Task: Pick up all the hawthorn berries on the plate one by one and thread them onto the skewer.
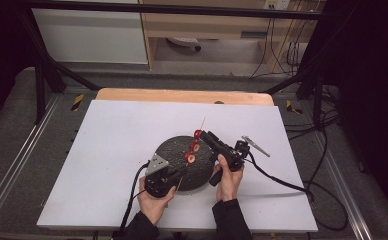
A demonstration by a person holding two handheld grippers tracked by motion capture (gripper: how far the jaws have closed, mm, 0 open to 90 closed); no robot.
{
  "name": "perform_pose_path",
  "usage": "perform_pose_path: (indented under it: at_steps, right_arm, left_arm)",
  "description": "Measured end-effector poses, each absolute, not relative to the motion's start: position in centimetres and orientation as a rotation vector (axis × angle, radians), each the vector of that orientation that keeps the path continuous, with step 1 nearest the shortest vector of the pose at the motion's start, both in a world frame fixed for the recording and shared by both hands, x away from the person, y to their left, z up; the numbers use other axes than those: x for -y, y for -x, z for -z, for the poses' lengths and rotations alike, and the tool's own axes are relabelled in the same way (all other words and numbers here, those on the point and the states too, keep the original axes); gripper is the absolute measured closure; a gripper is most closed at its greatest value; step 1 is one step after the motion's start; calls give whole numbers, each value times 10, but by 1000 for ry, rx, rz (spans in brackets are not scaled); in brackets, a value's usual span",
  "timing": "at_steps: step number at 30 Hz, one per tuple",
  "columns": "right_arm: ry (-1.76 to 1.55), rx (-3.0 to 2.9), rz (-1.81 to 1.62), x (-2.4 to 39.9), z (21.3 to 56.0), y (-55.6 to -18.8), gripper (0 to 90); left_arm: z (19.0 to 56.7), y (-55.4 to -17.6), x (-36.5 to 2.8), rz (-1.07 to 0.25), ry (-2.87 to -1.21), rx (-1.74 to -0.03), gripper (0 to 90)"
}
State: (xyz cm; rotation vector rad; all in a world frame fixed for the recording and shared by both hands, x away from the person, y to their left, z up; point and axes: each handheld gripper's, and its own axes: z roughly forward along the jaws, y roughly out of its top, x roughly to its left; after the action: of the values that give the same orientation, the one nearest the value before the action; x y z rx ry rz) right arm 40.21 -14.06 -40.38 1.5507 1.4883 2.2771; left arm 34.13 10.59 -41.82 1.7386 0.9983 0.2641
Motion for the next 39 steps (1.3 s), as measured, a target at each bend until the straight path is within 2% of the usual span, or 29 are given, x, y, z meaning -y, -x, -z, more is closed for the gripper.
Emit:
perform_pose_path:
  at_steps: [7,13,23,39]
  right_arm:
    - [-1467,-1701,-2108,148,402,-403,212]
    - [-1359,-1909,-1920,156,405,-402,88]
    - [-1268,-2156,-1640,183,423,-392,5]
    - [-1212,-2331,-1335,229,452,-374,5]
  left_arm:
    - [420,-342,-121,-271,-1792,-966,888]
    - [420,-342,-134,-253,-1838,-942,887]
    - [412,-345,-158,-243,-1904,-916,887]
    - [396,-365,-178,-251,-2022,-917,886]
